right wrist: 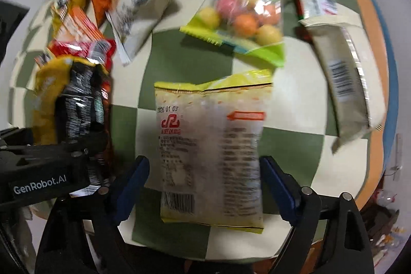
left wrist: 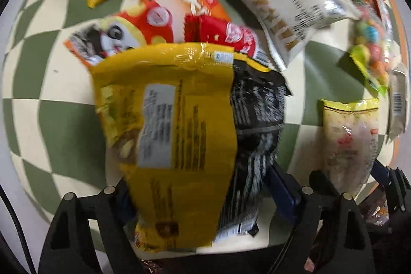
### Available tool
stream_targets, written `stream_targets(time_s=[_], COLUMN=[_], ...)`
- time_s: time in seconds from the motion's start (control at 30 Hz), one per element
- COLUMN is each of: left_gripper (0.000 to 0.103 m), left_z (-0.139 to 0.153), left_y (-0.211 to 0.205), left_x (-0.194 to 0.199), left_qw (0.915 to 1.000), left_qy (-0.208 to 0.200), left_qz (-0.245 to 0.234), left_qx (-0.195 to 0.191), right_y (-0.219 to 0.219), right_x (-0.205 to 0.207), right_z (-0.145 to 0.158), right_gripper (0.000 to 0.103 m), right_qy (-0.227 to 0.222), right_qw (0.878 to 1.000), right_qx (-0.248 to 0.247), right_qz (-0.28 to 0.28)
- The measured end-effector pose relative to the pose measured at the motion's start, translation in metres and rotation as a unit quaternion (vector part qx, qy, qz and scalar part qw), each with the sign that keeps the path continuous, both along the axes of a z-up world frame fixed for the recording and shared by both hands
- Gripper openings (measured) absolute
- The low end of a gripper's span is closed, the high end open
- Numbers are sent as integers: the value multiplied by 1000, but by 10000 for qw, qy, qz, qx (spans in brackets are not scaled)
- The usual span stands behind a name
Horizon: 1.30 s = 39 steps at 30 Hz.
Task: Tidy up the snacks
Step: 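Grasp the yellow-and-black bag with the left tool while the right tool grasps the clear bread bag, then carry both bags into the cardboard box and open both tools to release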
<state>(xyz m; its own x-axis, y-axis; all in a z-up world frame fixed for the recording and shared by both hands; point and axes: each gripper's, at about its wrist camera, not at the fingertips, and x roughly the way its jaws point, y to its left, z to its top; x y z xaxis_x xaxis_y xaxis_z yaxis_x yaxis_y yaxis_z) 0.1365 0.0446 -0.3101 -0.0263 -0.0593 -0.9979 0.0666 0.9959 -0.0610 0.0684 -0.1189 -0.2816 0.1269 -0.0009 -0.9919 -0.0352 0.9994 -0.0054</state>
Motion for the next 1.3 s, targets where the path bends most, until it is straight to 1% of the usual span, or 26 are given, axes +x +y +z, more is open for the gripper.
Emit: stream_targets(time_s=[0.03,0.1,0.17,0.2,0.23,0.27,0.37,0.47,0.5,0.6,0.7,0.73,0.77,0.83,0.93,0.97,1.0,1.03,1.07,1.1,1.17,1.2,1.27,1.3], left_gripper=[86,84,83,82,82,81,78,77,77,77,77,77,77,77,77,77,77,77,77,77,77,77,77,77], left_z=[-5,-6,-4,-1,4,10,26,37,41,55,85,97,112,134,186,204,208,213,228,233,251,256,263,264], left_y=[0,2,5,7,8,-5,-10,-9,-6,-2,2,12,13,19,17,11,1,-19,-23,-40,-55,-60,-71,-74], left_x=[0,-1,-2,-4,-2,-5,-24,-36,-39,-44,-43,-48,-46,-41,-12,1,7,21,42,65,116,136,187,205], left_qw=[10000,9999,9998,9997,9997,9996,9993,9988,9987,9985,9975,9971,9963,9949,9897,9877,9858,9842,9818,9808,9778,9769,9766,9775], left_qy=[-13,-87,-147,-187,-217,-246,-351,-471,-494,-523,-656,-699,-768,-883,-1192,-1307,-1412,-1478,-1558,-1598,-1754,-1816,-1892,-1852], left_qz=[-12,-68,-101,-104,-97,-92,-93,-146,-145,-106,-144,-150,-144,-103,-129,-175,-211,-231,-239,-232,-263,-263,-255,-242], left_qx=[12,51,68,68,70,81,57,17,1,-109,-240,-276,-348,-484,-780,-835,-883,-944,-1060,-1093,-1113,-1098,-985,-979], right_y=[2,5,6,5,1,-6,-12,-16,-18,-22,-32,-40,-45,-55,-72,-78,-81,-78,-75,-75,-80,-81,-84,-86], right_x=[0,1,1,1,0,0,1,-5,-8,-12,-14,-6,-6,2,27,42,55,67,83,103,141,168,213,235], right_z=[-3,-9,-13,-13,-11,-10,-4,11,19,27,46,56,69,94,140,158,173,187,198,207,228,237,241,238], right_gripper=[90,83,72,70,65,59,49,44,44,43,42,42,42,42,42,42,42,42,42,42,42,42,42,42], right_qy=[2,15,30,35,36,39,-1,-51,-60,-79,-138,-159,-198,-318,-605,-728,-817,-908,-981,-1043,-1246,-1368,-1468,-1415], right_qw=[10000,9998,9994,9994,9996,9996,9995,9995,9994,9991,9982,9979,9973,9957,9928,9916,9903,9888,9880,9875,9843,9846,9846,9855], right_qx=[-54,-212,-344,-335,-261,-249,-204,-74,-27,155,407,482,563,754,952,1000,1063,1129,1154,1155,1231,1081,945,941], right_qz=[15,13,-10,-53,-124,-158,-232,-317,-332,-384,-421,-413,-423,-430,-403,-381,-369,-356,-320,-264,-200,-77,-2,10])
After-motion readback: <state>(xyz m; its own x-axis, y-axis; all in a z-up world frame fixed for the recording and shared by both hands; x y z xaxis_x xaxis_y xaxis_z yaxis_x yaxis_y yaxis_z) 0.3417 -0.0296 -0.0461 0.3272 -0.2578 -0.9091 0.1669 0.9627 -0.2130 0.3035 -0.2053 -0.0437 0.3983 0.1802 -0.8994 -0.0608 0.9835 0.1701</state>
